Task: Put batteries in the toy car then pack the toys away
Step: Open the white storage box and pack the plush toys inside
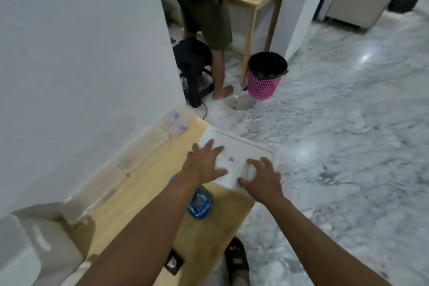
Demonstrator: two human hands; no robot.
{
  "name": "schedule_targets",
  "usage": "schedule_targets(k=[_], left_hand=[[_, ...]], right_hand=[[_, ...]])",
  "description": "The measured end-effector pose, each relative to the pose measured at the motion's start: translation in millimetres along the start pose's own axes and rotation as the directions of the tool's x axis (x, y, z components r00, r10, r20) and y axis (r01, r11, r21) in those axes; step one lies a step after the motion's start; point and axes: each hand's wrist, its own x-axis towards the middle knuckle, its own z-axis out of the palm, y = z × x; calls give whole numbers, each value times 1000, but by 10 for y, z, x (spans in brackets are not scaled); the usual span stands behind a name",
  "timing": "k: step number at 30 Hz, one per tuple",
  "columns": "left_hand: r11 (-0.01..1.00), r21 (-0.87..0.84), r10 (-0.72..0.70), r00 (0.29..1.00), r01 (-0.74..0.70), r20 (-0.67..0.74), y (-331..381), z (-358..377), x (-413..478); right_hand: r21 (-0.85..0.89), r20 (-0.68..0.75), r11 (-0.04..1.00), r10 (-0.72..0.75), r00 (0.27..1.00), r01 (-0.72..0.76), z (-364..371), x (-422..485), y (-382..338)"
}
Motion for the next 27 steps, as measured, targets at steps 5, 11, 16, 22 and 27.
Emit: schedule_targets(k=[5,11,16,22,27], left_hand=[[997,-83,18,992,-8,125,-218,373,472],[998,-56,17,994,-11,108,-268,446,480],[943,-333,-40,995,9,-87,-323,236,23],[855,-518,-276,877,37,-394,-835,301,-1351],[817,-551,-528,609,173,-592,-1412,795,-2907]], right_hand=[[-10,82,999,45,996,-45,264,208,218],[-194,116,981,46,992,-23,319,144,221],[-435,71,891,-109,992,129,65,116,-43],[-419,276,670,-550,788,614,418,-204,-1086],[-205,572,475,-652,499,856,1245,-1209,-1965]])
